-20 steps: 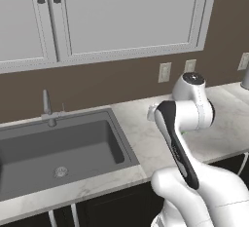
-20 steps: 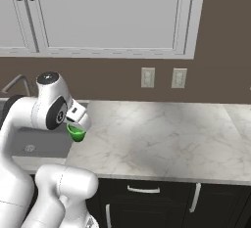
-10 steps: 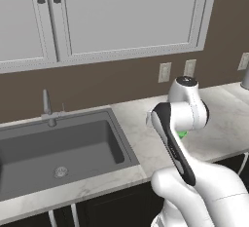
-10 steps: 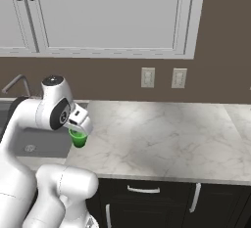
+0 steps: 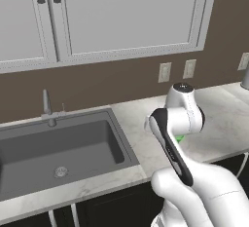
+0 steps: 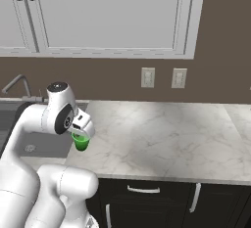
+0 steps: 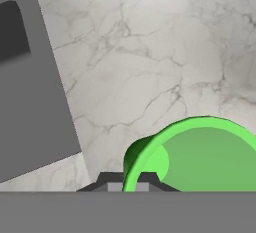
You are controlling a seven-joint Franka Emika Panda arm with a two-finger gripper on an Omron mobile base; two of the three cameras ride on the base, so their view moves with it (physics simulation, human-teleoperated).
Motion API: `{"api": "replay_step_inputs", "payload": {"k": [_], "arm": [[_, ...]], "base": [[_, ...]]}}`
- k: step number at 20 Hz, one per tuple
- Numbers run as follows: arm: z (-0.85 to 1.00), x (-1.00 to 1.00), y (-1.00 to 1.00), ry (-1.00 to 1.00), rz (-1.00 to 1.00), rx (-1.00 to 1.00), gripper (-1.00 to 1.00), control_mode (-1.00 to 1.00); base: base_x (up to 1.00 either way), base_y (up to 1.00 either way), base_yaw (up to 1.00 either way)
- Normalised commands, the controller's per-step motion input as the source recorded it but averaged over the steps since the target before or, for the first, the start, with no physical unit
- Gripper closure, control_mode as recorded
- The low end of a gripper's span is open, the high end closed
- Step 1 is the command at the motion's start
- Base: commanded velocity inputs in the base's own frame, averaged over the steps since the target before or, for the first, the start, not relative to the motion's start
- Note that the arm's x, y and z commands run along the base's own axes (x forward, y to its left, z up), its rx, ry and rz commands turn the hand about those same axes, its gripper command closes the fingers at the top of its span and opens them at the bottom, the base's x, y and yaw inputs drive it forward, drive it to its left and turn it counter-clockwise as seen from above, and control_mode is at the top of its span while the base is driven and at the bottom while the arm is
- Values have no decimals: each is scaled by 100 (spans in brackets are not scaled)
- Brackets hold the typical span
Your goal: Pick the cup and bowl from the counter and place them on the counter next to the sink.
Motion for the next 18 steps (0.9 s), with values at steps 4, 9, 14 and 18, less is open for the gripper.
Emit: {"api": "replay_step_inputs", "payload": {"k": [4, 9, 14, 18], "arm": [[-28, 14, 0, 0, 1, 0, 100, -100], [-24, 18, 0, 0, 1, 0, 100, -100], [-12, 30, 3, 0, 0, 0, 100, -100], [-6, 36, 5, 0, 0, -1, 100, -100]], "base": [[0, 0, 0], [0, 0, 0], [0, 0, 0], [0, 0, 0]]}}
